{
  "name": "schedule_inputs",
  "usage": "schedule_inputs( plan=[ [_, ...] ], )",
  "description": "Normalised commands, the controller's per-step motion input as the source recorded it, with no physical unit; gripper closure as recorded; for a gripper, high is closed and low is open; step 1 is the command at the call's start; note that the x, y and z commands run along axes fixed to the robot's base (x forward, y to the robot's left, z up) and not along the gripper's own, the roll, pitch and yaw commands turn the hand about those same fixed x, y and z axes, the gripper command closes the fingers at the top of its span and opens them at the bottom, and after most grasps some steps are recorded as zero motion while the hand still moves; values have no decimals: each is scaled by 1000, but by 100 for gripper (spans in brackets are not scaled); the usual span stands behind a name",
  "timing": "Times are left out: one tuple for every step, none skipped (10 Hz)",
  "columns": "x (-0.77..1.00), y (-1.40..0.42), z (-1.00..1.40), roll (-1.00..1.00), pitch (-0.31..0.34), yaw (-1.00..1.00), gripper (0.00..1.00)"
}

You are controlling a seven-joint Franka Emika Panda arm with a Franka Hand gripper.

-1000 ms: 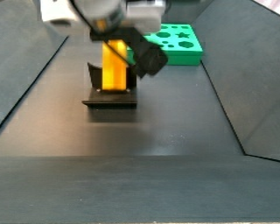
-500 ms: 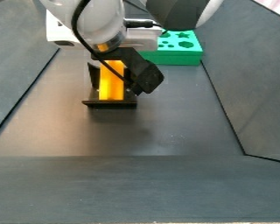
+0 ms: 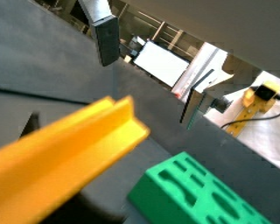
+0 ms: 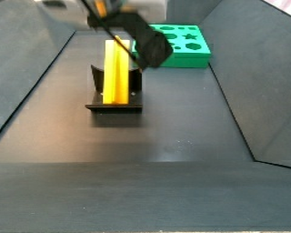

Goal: Pick up the star object. Move up. Place the star object on the fixture. Regrasp the star object. Move to above the board. Insert the star object.
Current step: Regrasp the star object.

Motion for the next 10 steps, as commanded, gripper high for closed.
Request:
schedule_inputs(
  plan=[
    [-31,9,707,30,54,12,0],
    [-25,7,384,42,67,-3,0],
    [-25,9,256,45,73,-7,0],
    [139,-694,760,1000,52,43,0],
    [136,-651,658,1000,52,42,0],
    [72,-504,521,1000,48,41,0],
    [19,-305,326,1000,45,41,0],
    [-5,-139,127,1000,43,41,0],
    [0,-53,13,1000,43,40,0],
    [-8,-31,20,1000,43,41,0]
  ],
)
